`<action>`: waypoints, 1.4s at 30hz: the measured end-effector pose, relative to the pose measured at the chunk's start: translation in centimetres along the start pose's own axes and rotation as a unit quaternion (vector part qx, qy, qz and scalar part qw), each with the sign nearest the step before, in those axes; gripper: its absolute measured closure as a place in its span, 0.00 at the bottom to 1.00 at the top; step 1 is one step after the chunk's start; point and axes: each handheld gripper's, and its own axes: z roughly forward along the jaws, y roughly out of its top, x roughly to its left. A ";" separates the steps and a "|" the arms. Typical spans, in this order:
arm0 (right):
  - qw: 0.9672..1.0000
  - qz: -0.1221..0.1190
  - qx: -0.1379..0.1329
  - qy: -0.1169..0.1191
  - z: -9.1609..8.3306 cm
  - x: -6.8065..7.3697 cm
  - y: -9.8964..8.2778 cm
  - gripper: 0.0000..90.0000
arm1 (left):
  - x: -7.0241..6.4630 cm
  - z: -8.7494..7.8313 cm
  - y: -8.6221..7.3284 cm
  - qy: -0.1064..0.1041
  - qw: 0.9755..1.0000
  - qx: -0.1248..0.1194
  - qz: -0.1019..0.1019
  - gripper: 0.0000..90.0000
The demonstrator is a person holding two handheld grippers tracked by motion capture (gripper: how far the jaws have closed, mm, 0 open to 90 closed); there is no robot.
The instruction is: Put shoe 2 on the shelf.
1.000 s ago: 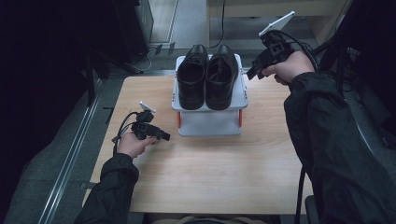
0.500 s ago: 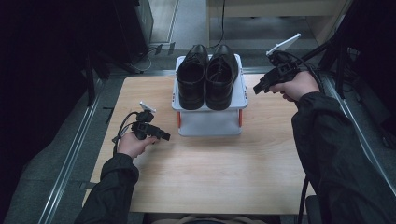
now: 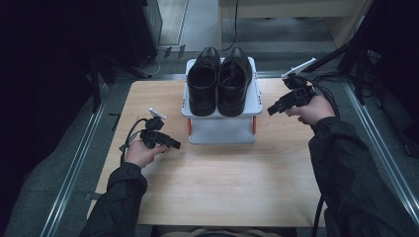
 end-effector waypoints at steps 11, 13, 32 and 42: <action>1.000 0.006 -0.008 0.010 2.7 -1.6 -3.6 0.55 | -0.2 0.3 0.1 0.002 1.000 0.005 0.007 0.49; 1.000 0.009 -0.009 0.015 3.1 -1.9 -4.2 0.54 | -0.2 0.3 0.1 0.003 1.000 0.005 0.008 0.49; 0.999 0.004 -0.020 0.026 6.5 -2.9 -8.7 0.54 | -0.5 0.6 0.0 0.003 1.000 0.004 0.018 0.48; 0.999 -0.005 -0.033 0.022 7.9 -3.2 -9.5 0.54 | -0.6 0.7 0.1 0.004 1.000 0.007 0.023 0.48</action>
